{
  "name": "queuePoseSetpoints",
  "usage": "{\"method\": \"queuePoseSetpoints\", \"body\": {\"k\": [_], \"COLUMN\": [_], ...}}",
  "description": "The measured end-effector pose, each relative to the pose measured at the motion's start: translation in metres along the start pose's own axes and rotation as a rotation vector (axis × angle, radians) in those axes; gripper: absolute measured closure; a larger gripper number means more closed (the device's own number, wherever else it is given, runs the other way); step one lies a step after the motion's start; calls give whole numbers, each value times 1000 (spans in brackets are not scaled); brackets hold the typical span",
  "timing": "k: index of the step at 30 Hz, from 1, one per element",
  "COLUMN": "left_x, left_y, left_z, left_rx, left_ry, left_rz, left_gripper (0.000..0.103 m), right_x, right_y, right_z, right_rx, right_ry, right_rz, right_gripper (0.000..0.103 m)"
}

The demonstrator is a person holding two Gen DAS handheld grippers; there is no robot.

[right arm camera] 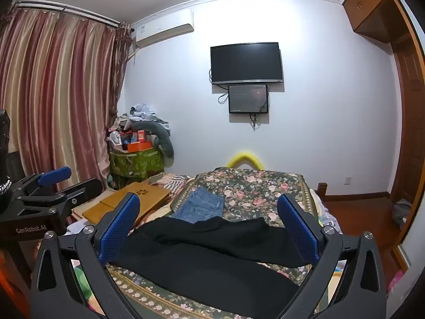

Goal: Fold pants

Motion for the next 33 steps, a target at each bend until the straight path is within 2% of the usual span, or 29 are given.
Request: {"method": "queuePoseSetpoints", "body": {"k": [33], "left_x": [-9], "left_y": [3], "left_z": [4], "left_rx": [-7], "left_ry": [2], "left_rz": [-4], "left_gripper": [0], "right_x": [-6], "right_y": [-1], "right_z": [12], "right_rx": [-20], "right_ry": [19], "right_rz": [-10], "right_gripper": [0]}}
Point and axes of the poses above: each gripper's, at about its wrist camera, not at the fingertips, and x roughly against the way its jaws point, z to its right, y to its underside, the point moved 8 cm from there along -x, roughly the way its jaws point, and after that the axes turned 6 degrees about -x, right-handed, at the moved point
